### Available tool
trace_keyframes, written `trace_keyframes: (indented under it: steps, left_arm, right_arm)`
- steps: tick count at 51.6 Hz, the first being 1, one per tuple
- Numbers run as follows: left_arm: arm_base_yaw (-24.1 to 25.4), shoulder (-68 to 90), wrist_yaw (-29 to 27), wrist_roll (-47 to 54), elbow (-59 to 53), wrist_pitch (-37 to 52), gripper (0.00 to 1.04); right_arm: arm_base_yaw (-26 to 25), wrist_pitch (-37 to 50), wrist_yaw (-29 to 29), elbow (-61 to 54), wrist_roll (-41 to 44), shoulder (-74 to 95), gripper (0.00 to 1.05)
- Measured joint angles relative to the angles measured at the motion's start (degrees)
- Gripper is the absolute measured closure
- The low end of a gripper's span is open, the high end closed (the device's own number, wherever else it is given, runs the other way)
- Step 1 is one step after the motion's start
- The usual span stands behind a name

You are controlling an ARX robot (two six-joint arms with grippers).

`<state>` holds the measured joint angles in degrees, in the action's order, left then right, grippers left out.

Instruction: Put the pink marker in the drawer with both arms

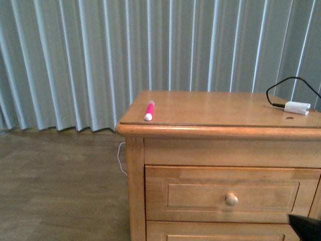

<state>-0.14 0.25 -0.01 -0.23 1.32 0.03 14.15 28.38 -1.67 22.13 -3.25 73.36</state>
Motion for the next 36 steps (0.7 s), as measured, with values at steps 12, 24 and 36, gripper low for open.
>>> trace_keyframes:
  steps: [12, 24, 36]
  left_arm:
    - [0.00, 0.00, 0.00, 0.00, 0.00, 0.00, 0.06]
    - [0.00, 0.00, 0.00, 0.00, 0.00, 0.00, 0.06]
    - [0.00, 0.00, 0.00, 0.00, 0.00, 0.00, 0.06]
  right_arm:
    - [3.17, 6.23, -5.27, 13.77, -2.21, 23.56, 0.09]
    - [3.34, 7.93, -8.41, 26.23, -2.58, 37.94, 0.09]
    - [1.88, 7.37, -9.44, 36.06, -2.69, 49.00, 0.09]
